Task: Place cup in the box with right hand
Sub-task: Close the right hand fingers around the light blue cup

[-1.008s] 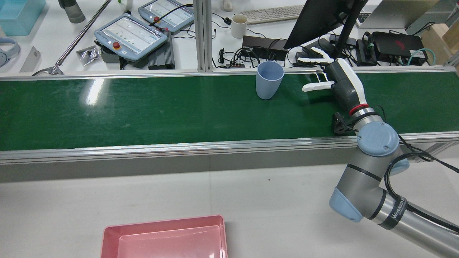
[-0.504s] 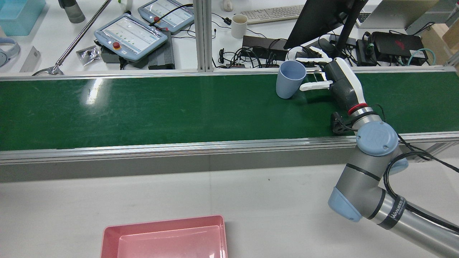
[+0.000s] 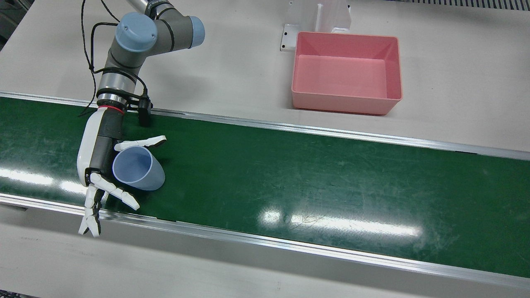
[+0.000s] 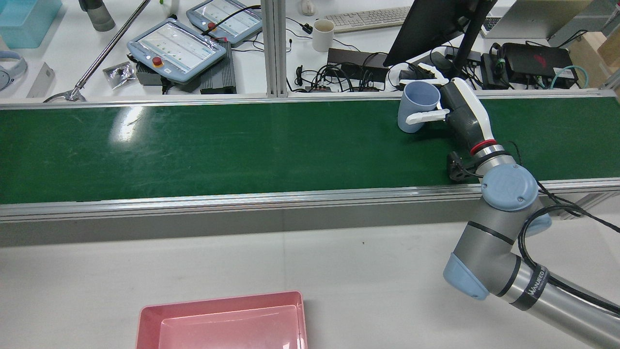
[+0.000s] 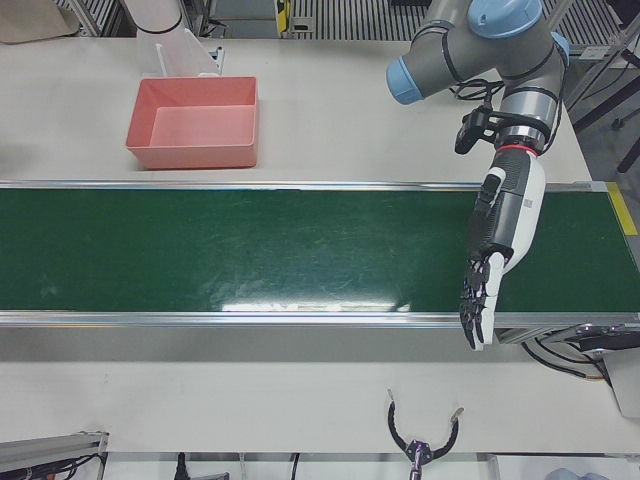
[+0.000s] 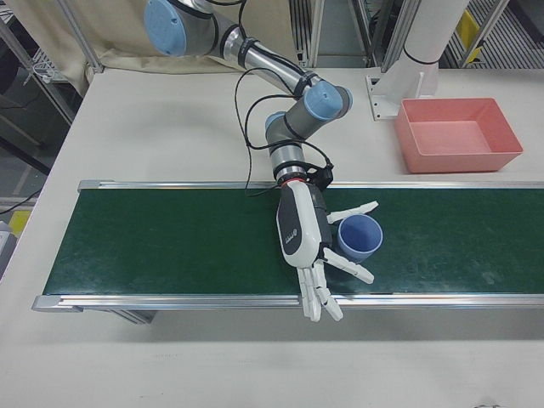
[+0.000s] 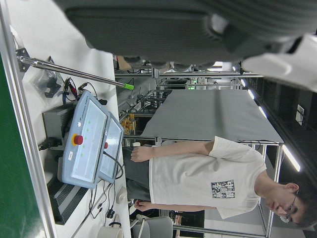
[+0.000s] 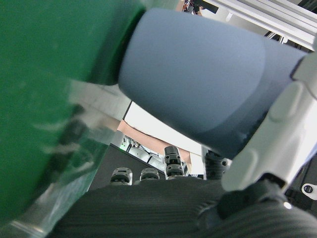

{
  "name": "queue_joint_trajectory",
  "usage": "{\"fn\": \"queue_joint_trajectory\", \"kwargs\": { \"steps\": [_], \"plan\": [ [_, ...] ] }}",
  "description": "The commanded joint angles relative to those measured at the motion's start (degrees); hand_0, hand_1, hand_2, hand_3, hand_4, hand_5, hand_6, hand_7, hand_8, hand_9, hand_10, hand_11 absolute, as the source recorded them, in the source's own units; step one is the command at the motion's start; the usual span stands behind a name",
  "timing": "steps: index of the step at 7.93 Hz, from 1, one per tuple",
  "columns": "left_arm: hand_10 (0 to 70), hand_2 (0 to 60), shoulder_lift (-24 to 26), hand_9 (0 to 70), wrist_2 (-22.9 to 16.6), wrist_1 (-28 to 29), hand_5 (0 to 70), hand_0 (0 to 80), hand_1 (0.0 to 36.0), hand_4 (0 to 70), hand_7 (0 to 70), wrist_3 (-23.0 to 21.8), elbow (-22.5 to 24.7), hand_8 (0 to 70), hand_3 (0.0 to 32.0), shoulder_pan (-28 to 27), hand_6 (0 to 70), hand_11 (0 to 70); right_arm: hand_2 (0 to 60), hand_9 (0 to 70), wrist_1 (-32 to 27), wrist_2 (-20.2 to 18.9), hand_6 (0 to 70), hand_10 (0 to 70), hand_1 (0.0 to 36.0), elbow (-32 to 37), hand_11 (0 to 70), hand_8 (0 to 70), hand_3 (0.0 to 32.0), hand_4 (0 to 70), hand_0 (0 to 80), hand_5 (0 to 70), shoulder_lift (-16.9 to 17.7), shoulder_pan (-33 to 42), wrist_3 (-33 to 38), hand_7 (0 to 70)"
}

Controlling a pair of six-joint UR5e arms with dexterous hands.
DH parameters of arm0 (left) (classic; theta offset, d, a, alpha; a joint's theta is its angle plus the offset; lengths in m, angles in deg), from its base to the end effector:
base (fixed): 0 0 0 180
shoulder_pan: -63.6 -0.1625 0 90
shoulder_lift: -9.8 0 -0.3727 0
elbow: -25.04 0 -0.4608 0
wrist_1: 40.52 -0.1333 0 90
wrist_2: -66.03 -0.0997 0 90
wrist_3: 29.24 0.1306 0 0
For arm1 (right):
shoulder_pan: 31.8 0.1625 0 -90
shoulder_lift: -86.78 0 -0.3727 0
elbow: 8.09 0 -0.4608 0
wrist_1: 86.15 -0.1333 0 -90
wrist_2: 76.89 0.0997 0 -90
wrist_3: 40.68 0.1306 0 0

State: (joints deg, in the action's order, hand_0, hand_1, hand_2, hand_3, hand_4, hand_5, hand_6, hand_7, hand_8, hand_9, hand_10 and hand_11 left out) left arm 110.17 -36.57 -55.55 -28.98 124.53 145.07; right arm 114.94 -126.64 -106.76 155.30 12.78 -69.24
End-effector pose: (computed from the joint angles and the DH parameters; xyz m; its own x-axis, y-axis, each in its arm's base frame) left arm -0.0093 -0.6444 0.4612 -0.9329 -0.3593 -0.0229 -0.0083 0.0849 -0.9964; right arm -0.3095 -0.6106 0.3606 -0.9233 0.0313 0.3828 -0.3749 0.1429 -0.9160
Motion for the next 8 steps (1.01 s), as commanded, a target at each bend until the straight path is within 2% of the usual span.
{"fn": "queue_joint_trajectory", "kwargs": {
  "steps": [1,2,3,4,5,8],
  "plan": [
    [0.0,0.0,0.0,0.0,0.04,0.0,0.0,0.0,0.0,0.0,0.0,0.0,0.0,0.0,0.0,0.09,0.0,0.0,0.0,4.5,0.17,0.36,5.1,2.7,0.5,0.06,4.0,1.5,0.0,53.1,47.9,1.2,0.04,0.16,-2.19,22.9],
    [0.0,0.0,0.0,0.0,0.04,0.0,0.0,0.0,0.0,0.0,0.0,0.0,0.0,0.0,0.0,0.0,0.0,0.0,38.0,5.5,0.26,0.36,6.8,4.8,10.1,0.07,5.5,1.4,0.0,70.0,41.4,0.0,0.12,0.16,-2.46,28.9],
    [0.0,0.0,0.0,0.0,-0.05,0.0,0.0,0.0,0.0,0.0,0.0,0.0,0.0,0.0,0.0,0.0,0.0,0.0,34.2,7.4,0.35,0.36,8.4,4.8,12.0,-0.02,5.7,1.5,0.0,70.0,45.8,0.0,0.3,0.24,-2.55,37.2],
    [0.0,0.0,0.0,0.0,0.03,0.0,0.0,0.0,0.0,0.0,0.0,0.0,0.0,0.0,0.0,0.0,0.0,0.0,35.4,8.2,0.35,0.27,9.0,5.2,15.0,-0.2,6.7,1.7,0.0,70.0,47.7,0.0,0.39,0.42,-2.55,39.6],
    [0.0,0.0,0.0,0.0,-0.05,0.0,0.0,0.0,0.0,0.0,0.0,0.0,0.0,0.0,0.0,0.0,0.0,0.0,36.5,8.7,0.35,0.27,9.4,5.7,16.9,-0.37,7.6,1.7,0.0,70.0,48.8,0.0,0.47,0.77,-2.55,41.0],
    [0.0,0.0,0.0,0.0,0.03,0.0,0.0,0.0,0.0,0.0,0.0,0.0,0.0,0.0,0.0,0.0,0.0,0.0,37.2,7.7,0.35,0.19,9.3,7.0,20.5,-3.26,9.8,1.2,0.0,70.0,51.9,0.6,1.35,1.65,-2.64,38.3]
  ]
}}
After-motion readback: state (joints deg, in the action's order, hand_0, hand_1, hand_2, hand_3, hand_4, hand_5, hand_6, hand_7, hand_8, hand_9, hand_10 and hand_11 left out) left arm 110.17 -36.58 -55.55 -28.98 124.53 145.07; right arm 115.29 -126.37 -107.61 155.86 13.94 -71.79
